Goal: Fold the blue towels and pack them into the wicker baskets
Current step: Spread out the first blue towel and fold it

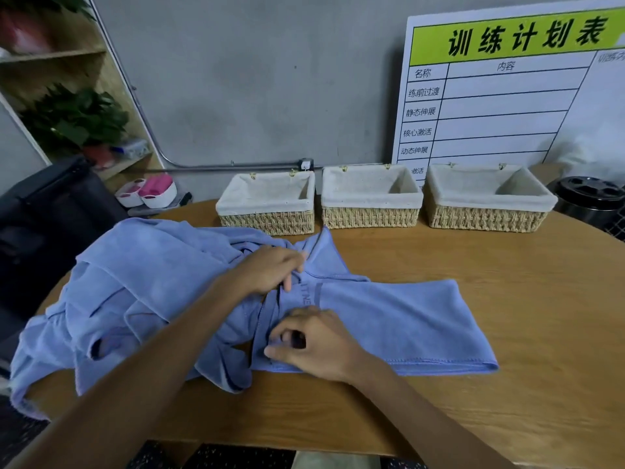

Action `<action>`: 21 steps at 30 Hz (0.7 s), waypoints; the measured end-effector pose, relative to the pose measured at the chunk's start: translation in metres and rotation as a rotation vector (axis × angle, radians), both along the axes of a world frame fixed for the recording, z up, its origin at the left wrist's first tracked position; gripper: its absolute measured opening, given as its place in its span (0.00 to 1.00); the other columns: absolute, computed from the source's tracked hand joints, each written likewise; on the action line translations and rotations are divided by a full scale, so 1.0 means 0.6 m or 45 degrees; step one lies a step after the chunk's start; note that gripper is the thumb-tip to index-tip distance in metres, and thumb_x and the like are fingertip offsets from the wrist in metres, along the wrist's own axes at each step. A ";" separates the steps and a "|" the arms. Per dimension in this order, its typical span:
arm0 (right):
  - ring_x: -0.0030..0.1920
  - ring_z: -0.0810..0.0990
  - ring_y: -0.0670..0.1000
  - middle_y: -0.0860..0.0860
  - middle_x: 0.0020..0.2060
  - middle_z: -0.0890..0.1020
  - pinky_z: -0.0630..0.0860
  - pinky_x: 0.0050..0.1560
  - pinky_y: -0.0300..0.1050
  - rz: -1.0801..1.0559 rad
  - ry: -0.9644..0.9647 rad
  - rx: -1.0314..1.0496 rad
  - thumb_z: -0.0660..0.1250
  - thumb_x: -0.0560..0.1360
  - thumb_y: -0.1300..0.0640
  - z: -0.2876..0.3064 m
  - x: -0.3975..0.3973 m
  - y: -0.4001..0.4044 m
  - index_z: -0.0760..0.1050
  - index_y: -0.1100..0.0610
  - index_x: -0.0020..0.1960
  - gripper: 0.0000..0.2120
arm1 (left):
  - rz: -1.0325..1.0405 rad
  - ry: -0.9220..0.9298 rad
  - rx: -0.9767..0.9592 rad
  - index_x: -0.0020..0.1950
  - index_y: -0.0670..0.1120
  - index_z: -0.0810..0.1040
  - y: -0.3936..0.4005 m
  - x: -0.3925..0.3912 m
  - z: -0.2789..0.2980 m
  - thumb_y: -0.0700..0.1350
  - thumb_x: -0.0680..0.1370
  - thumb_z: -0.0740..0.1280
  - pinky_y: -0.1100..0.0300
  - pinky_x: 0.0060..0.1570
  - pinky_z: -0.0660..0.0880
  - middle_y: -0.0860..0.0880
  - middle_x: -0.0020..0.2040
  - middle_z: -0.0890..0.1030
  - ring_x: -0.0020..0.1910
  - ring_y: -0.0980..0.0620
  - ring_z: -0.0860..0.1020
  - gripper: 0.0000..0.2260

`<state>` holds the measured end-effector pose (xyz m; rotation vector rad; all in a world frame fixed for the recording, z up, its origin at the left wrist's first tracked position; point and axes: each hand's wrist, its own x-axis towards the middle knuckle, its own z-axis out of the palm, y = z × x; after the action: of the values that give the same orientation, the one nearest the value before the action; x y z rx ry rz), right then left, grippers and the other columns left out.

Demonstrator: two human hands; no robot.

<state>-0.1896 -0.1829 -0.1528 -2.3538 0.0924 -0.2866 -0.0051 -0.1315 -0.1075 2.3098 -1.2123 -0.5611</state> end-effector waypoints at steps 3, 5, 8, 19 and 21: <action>0.45 0.81 0.48 0.46 0.42 0.84 0.77 0.51 0.49 0.018 -0.159 0.325 0.66 0.77 0.46 0.021 -0.024 -0.027 0.82 0.51 0.45 0.10 | 0.016 -0.439 -0.066 0.46 0.51 0.79 -0.001 -0.027 -0.011 0.53 0.82 0.61 0.51 0.44 0.76 0.52 0.40 0.83 0.40 0.53 0.80 0.11; 0.42 0.81 0.49 0.47 0.38 0.84 0.76 0.48 0.47 -0.177 -0.361 0.455 0.65 0.79 0.54 0.034 -0.044 -0.068 0.81 0.55 0.41 0.11 | 0.053 -0.475 -0.243 0.53 0.50 0.80 -0.012 -0.059 -0.018 0.47 0.81 0.63 0.54 0.44 0.75 0.53 0.43 0.82 0.42 0.53 0.78 0.07; 0.39 0.78 0.45 0.43 0.35 0.81 0.74 0.45 0.47 -0.597 -0.483 0.447 0.64 0.80 0.59 0.028 -0.072 -0.151 0.79 0.50 0.40 0.11 | 0.054 -0.308 -0.523 0.59 0.47 0.80 -0.034 -0.125 -0.034 0.40 0.81 0.63 0.67 0.43 0.70 0.56 0.44 0.78 0.42 0.59 0.77 0.09; 0.77 0.57 0.57 0.49 0.75 0.65 0.55 0.73 0.60 -0.679 0.325 -0.687 0.37 0.76 0.34 -0.054 -0.130 -0.236 0.63 0.43 0.76 0.34 | -0.224 -0.631 0.139 0.82 0.60 0.43 -0.001 -0.146 -0.121 0.74 0.72 0.33 0.47 0.76 0.35 0.61 0.79 0.36 0.79 0.54 0.34 0.39; 0.78 0.52 0.56 0.47 0.78 0.59 0.50 0.75 0.58 -0.674 0.367 -0.723 0.32 0.75 0.33 -0.052 -0.132 -0.237 0.57 0.42 0.78 0.37 | -0.191 -0.640 0.167 0.81 0.61 0.42 0.020 -0.130 -0.123 0.77 0.69 0.29 0.43 0.76 0.35 0.62 0.78 0.34 0.78 0.56 0.32 0.42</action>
<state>-0.2690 -0.3253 -0.1838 -2.8880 0.8829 -0.2435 -0.0828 -0.1195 -0.1815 2.5762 -1.6261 -0.1036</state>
